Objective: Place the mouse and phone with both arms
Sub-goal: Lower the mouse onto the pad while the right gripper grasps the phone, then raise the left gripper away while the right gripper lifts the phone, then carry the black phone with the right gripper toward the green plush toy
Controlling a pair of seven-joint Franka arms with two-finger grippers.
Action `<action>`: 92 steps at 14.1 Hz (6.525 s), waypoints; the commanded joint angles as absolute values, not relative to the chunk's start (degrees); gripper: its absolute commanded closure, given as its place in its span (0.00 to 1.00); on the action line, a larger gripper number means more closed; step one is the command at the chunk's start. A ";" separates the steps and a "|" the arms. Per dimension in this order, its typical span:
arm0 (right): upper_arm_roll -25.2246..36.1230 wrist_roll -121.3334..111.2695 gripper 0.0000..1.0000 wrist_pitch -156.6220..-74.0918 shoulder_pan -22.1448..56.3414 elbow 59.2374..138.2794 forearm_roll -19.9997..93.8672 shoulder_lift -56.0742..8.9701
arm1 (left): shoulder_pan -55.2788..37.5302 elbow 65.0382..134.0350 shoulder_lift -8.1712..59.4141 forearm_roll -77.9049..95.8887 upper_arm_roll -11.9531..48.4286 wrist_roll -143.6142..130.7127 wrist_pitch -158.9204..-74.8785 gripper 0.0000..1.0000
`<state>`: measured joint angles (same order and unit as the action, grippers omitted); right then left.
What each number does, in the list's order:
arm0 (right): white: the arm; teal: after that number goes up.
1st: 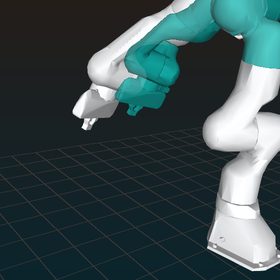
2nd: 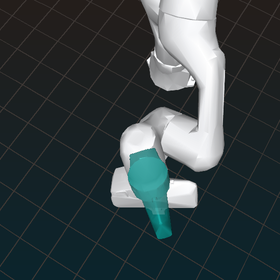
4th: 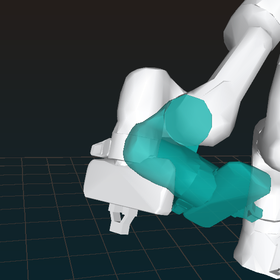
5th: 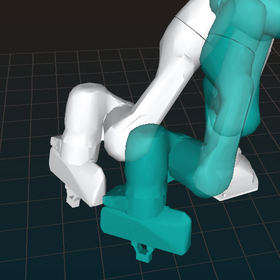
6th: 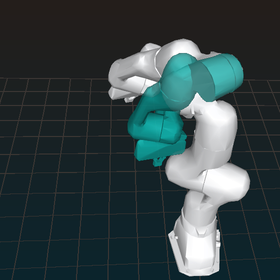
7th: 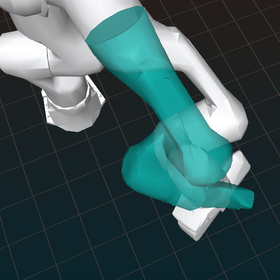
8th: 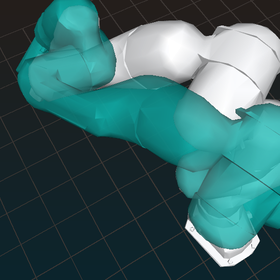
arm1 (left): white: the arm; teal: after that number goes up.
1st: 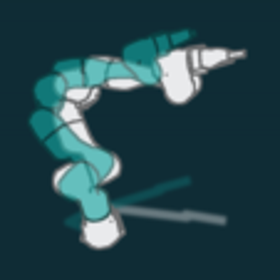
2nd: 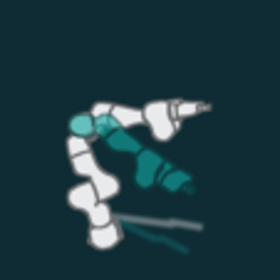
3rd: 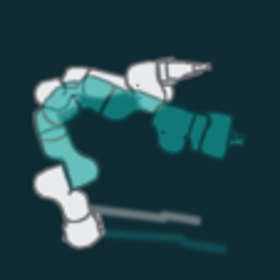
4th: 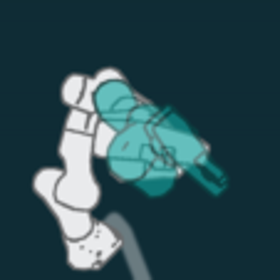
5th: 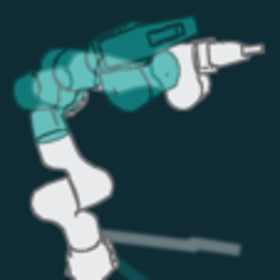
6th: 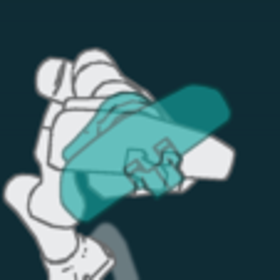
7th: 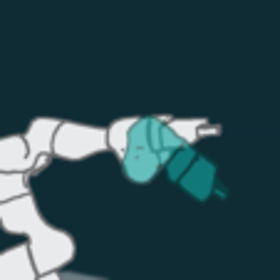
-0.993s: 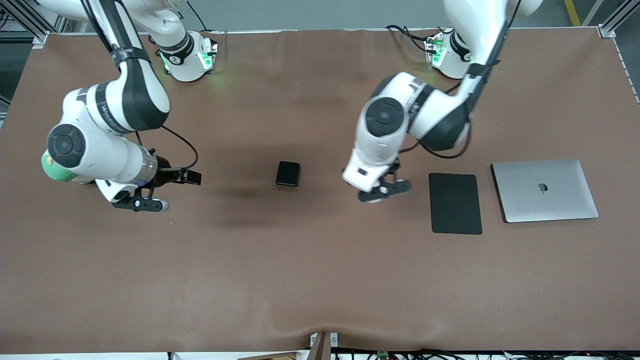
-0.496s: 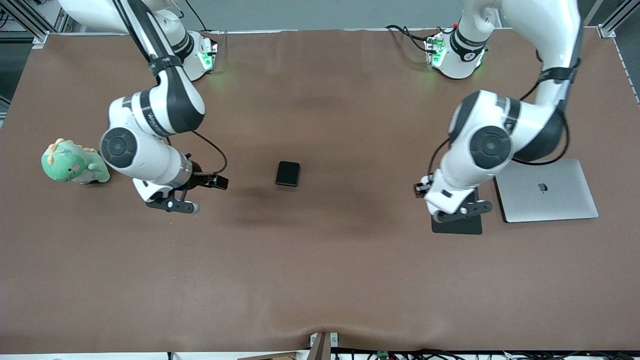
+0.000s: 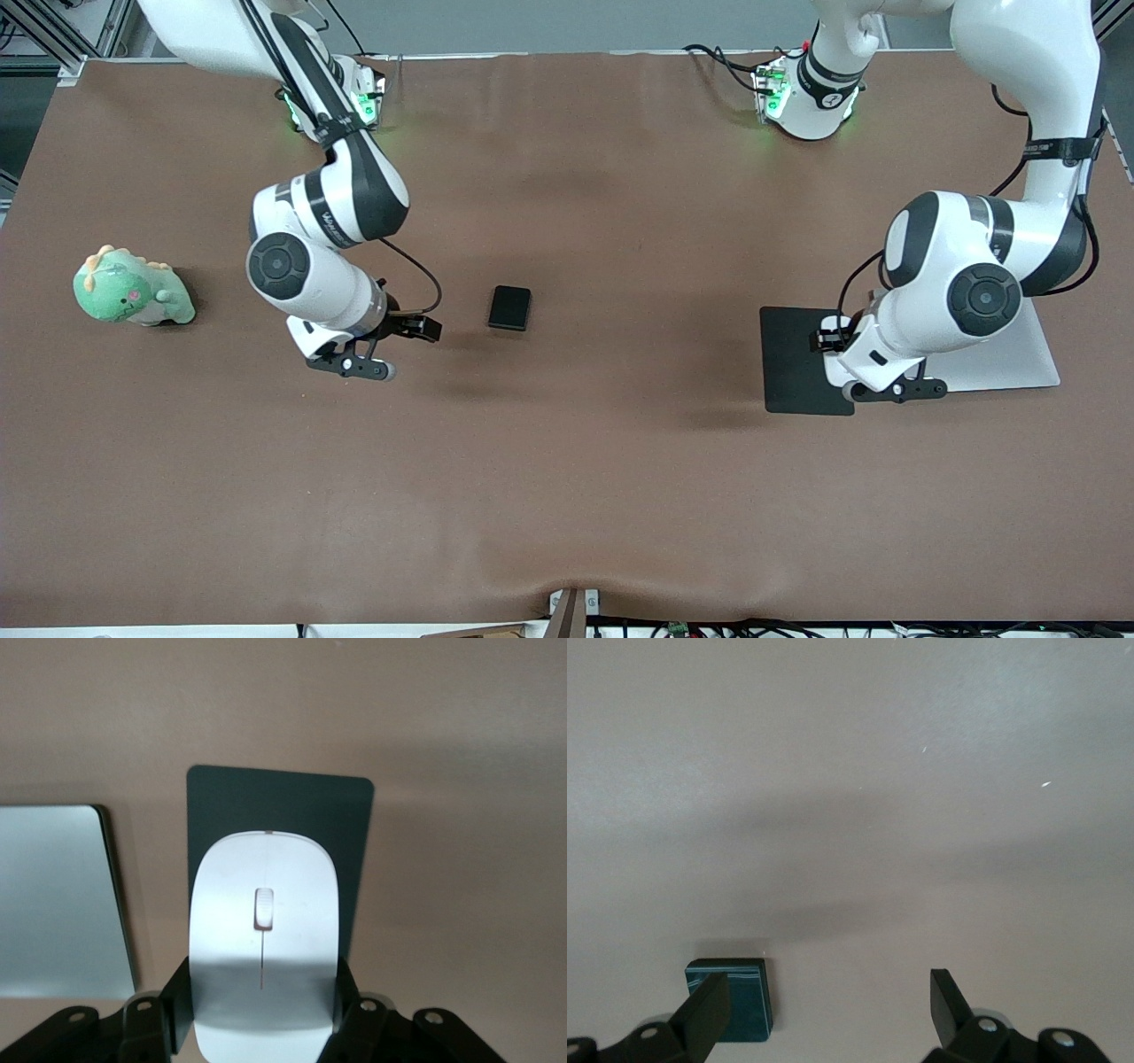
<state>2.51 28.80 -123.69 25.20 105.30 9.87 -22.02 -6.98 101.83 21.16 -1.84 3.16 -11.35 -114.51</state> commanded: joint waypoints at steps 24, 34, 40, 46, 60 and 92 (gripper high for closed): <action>3.08 46.83 0.00 -142.64 42.10 112.50 10.37 -31.11 | -5.10 113.73 28.66 -1.14 3.69 -2.02 -136.50 0.00; 3.16 47.90 0.33 -146.51 43.33 112.41 10.02 -33.22 | -1.50 112.06 14.08 -1.06 3.52 -1.67 -122.45 0.00; 3.25 47.37 1.00 -145.81 41.67 111.27 9.40 -33.22 | 0.17 102.86 5.54 -1.14 4.39 -1.32 -105.33 0.00; 3.43 46.93 1.00 -142.21 38.60 110.39 9.40 -31.73 | 0.09 89.23 5.45 -1.23 4.39 -1.23 -89.24 0.00; 3.69 35.69 1.00 -133.95 25.50 115.04 8.53 -23.82 | -1.06 88.34 -1.76 0.26 3.87 1.30 -82.27 0.00; 4.57 -3.52 0.00 -149.94 -0.44 135.44 2.37 -19.42 | -1.58 84.29 0.97 0.18 4.48 -0.60 -79.54 0.00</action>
<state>5.24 -2.98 -149.93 0.48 134.94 3.08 -20.18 -1.54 84.75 1.47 -0.72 4.20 0.46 -80.46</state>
